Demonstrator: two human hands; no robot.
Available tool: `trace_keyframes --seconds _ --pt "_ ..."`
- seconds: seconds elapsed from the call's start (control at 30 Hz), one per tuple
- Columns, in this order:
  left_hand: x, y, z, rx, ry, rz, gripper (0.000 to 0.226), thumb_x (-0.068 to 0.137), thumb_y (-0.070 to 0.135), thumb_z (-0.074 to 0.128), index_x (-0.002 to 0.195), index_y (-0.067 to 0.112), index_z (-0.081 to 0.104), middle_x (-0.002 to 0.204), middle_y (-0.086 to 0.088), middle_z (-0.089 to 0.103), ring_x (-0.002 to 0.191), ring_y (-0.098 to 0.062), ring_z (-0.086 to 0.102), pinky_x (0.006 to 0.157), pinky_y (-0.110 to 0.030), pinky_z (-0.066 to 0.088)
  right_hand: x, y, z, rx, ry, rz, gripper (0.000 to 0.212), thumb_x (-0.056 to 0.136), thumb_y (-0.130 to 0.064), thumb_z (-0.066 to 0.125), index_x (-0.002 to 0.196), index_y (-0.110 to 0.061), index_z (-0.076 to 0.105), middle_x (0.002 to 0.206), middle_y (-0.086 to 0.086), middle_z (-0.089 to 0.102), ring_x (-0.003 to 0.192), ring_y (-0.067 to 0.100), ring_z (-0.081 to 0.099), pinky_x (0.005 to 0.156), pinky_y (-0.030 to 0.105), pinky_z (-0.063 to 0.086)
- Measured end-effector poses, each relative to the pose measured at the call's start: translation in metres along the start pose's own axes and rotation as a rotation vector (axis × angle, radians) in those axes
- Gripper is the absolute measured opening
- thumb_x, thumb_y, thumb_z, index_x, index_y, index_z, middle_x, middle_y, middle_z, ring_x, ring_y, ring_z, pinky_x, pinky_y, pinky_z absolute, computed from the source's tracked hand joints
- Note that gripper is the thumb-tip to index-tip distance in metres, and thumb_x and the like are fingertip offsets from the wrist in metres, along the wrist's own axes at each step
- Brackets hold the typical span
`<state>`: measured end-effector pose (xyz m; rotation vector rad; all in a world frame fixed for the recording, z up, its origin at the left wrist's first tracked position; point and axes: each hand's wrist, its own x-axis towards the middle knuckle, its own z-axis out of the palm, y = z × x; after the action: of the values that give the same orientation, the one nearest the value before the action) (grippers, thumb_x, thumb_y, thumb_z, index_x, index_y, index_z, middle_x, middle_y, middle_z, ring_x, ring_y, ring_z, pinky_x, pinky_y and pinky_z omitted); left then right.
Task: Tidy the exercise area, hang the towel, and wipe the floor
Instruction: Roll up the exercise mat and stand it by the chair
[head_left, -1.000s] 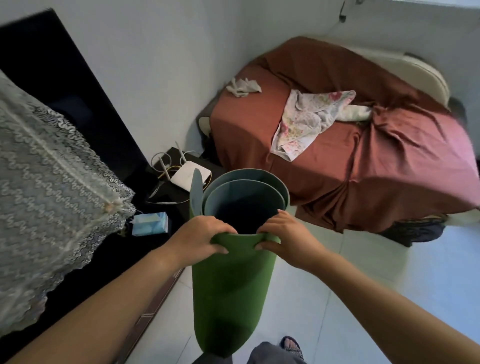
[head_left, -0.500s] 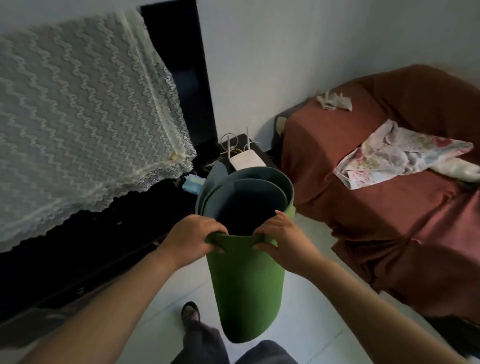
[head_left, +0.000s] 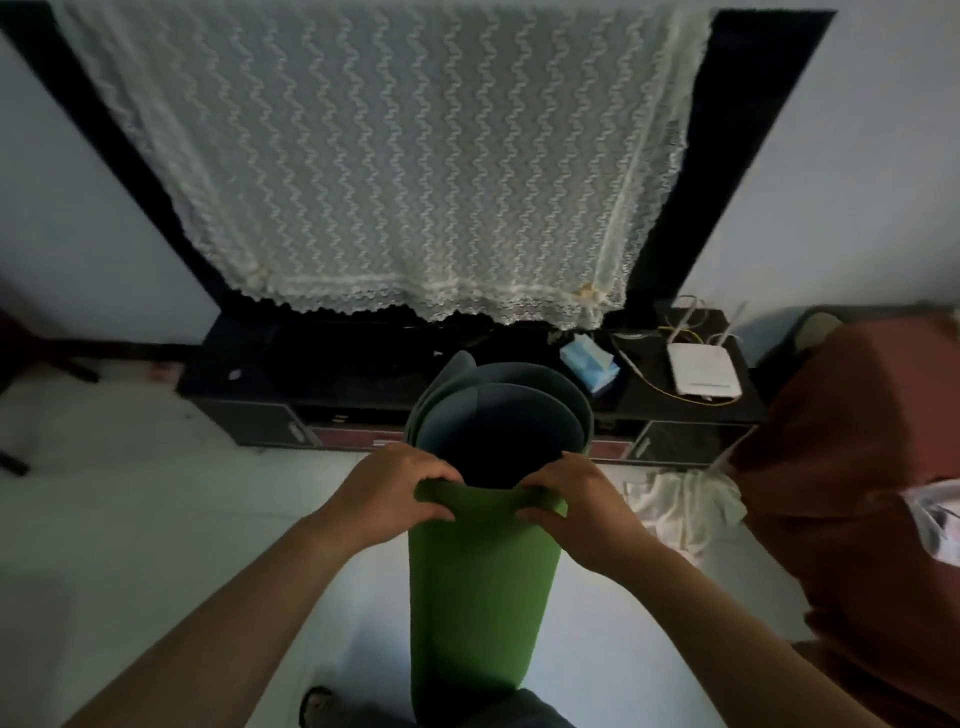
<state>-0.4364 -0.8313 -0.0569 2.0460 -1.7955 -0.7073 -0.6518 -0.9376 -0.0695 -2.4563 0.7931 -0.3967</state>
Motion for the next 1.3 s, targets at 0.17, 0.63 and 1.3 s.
trace_keyframes --seconds 0.17,0.63,1.3 --pt "-0.08 -0.083 -0.043 -0.043 0.09 -0.167 0.035 0.075 0.027 0.077 0.109 0.024 0.069 0.108 0.009 0.068 0.094 0.0 0.053 0.077 0.003 0.024 0.061 -0.084 0.063 0.01 -0.144 -0.182 0.022 0.081 -0.028 0.07 0.101 -0.022 0.067 0.097 -0.006 0.064 0.09 0.006 0.045 0.084 0.021 0.031" --pt "-0.32 -0.298 -0.148 0.017 0.38 -0.574 0.034 0.076 0.033 0.074 0.109 0.027 0.068 0.105 0.011 0.069 0.099 -0.008 0.06 0.093 -0.025 0.043 0.201 -0.364 0.266 0.006 -0.476 -0.634 0.018 0.084 -0.03 0.066 0.101 -0.023 0.067 0.1 -0.009 0.063 0.1 0.011 0.049 0.095 0.021 0.025" --pt "-0.344 -0.588 -0.311 -0.015 0.375 -0.855 0.04 0.078 0.032 0.073 0.117 0.028 0.063 0.117 0.008 0.064 0.11 -0.01 0.055 0.095 -0.02 0.036 0.47 -0.541 0.482 0.151 -0.694 -0.752 0.019 0.086 -0.029 0.064 0.101 -0.018 0.065 0.096 -0.01 0.058 0.092 0.006 0.042 0.091 0.012 0.025"
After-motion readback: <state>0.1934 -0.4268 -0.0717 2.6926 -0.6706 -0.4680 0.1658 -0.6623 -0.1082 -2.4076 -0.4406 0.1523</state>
